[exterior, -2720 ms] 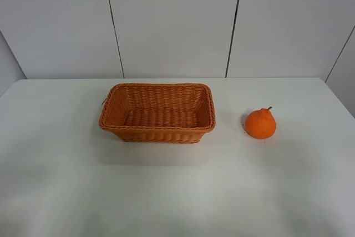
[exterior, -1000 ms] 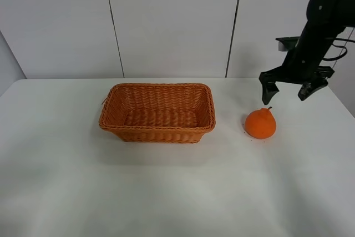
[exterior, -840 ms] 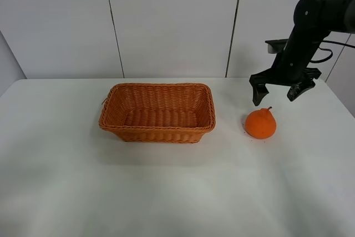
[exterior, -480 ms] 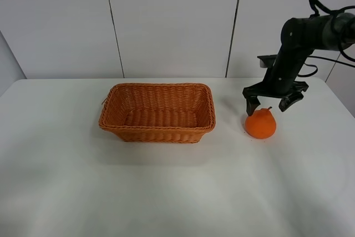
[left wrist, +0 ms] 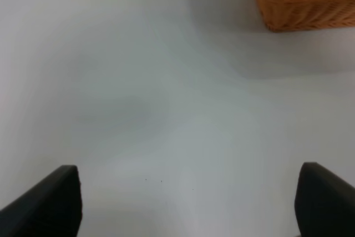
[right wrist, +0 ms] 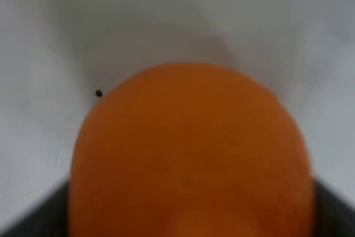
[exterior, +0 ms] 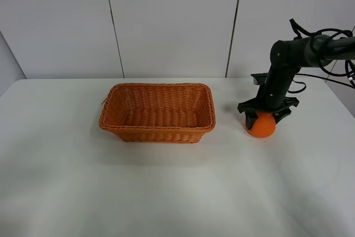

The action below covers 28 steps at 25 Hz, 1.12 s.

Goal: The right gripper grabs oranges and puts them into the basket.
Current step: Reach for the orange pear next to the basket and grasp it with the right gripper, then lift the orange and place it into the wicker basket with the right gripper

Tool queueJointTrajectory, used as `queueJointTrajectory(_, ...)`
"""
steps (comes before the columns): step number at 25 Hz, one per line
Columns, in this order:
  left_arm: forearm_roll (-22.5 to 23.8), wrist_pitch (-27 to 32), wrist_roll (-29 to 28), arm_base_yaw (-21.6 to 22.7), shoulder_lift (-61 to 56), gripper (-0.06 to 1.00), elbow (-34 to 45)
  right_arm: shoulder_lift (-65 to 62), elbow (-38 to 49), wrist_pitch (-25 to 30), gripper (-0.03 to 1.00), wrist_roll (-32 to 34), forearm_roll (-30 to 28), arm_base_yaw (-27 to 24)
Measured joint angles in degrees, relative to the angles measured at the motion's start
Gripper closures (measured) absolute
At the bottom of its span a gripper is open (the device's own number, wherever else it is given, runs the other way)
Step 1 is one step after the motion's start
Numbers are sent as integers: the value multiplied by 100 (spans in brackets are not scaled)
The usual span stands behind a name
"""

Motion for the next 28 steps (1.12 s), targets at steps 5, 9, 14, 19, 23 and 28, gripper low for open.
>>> queueJointTrajectory(5, 0, 0, 0, 0, 0, 6, 0, -97, -30, 90, 86, 10, 0, 0)
queueJointTrajectory(9, 0, 0, 0, 0, 0, 6, 0, -327, -171, 403, 86, 10, 0, 0)
queueJointTrajectory(14, 0, 0, 0, 0, 0, 6, 0, -859, -1030, 1236, 86, 10, -5, 0)
queueJointTrajectory(19, 0, 0, 0, 0, 0, 6, 0, -1096, -1862, 1320, 86, 10, 72, 127)
queueJointTrajectory(23, 0, 0, 0, 0, 0, 6, 0, -1094, -2190, 1354, 86, 61, 118, 627)
queueJointTrajectory(28, 0, 0, 0, 0, 0, 6, 0, -1088, -2281, 1365, 86, 61, 193, 1551)
